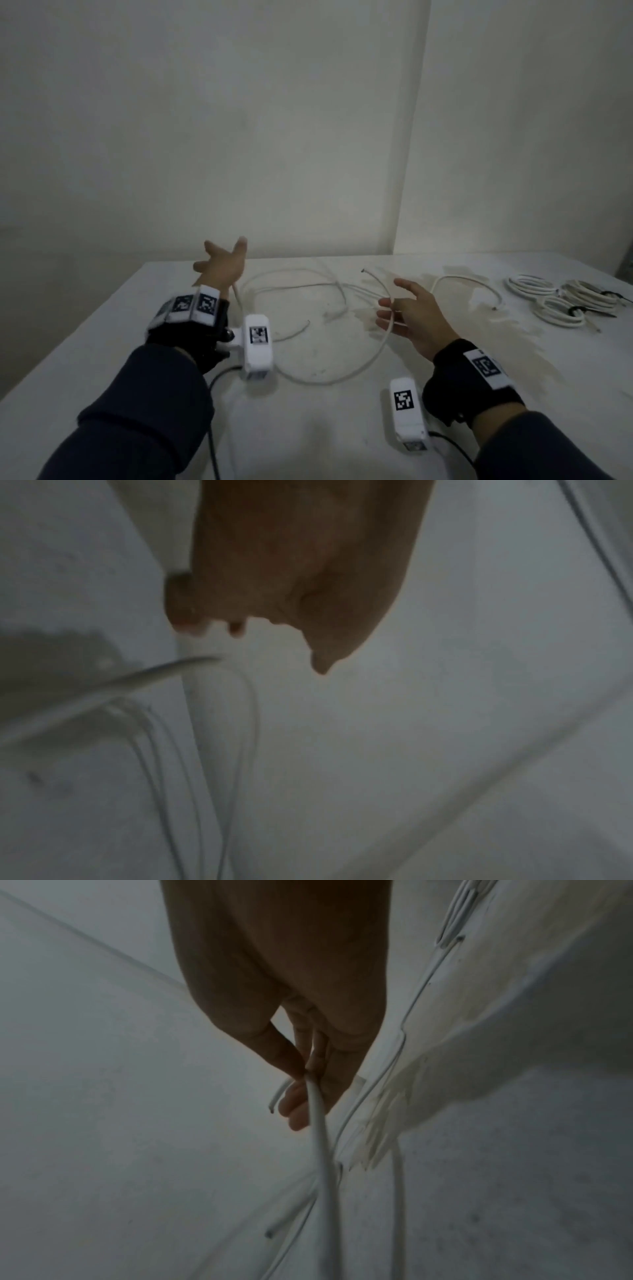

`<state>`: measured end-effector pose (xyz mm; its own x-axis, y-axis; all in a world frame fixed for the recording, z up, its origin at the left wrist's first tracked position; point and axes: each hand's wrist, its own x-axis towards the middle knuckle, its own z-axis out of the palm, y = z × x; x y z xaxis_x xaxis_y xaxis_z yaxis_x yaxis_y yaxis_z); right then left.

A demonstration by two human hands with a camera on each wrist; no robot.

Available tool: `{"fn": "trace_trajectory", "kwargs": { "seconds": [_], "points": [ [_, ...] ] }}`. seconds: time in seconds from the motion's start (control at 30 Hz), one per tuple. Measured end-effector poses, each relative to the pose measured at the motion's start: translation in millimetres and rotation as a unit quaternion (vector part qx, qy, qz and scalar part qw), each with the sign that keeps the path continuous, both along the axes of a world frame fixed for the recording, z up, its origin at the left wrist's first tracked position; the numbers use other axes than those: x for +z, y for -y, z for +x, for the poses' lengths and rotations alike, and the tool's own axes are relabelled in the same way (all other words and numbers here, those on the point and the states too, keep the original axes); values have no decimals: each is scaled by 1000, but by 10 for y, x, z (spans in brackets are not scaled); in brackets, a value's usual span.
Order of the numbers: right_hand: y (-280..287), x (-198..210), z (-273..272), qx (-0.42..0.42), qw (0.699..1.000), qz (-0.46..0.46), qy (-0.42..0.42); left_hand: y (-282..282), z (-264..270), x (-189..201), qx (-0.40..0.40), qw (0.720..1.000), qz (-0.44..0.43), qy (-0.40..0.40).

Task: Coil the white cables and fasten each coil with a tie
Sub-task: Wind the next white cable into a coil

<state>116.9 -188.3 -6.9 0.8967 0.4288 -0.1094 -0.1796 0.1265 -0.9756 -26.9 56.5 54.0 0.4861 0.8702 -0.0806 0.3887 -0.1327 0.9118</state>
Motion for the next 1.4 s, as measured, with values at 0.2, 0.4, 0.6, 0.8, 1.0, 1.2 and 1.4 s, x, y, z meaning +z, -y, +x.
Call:
{"fn": "trace_trajectory", "kwargs": {
  "seconds": [0.2,0.4,0.6,0.8,1.0,1.2,1.4],
  "points": [
    [-182,19,-28,-20,956,255,-144,741,-306,-168,-411,885,-189,-109],
    [-264,-153,-176,-12,920,325,-217,973,-277,-687,-283,895,-338,69],
    [-291,-224,-294,43,966,198,-160,883,-164,-829,-68,824,-398,398],
    [-288,-161,-441,88,994,-9,56,928,-155,-918,-130,867,-350,329],
    [-294,-125,-541,93,975,-97,177,979,-186,-942,-232,896,-286,248],
    [-326,-172,-534,111,970,-72,203,975,-191,-1014,-327,896,-240,180],
    [-354,-179,-599,173,963,-15,205,984,-190,-1000,-339,893,-234,179]
  ]
}}
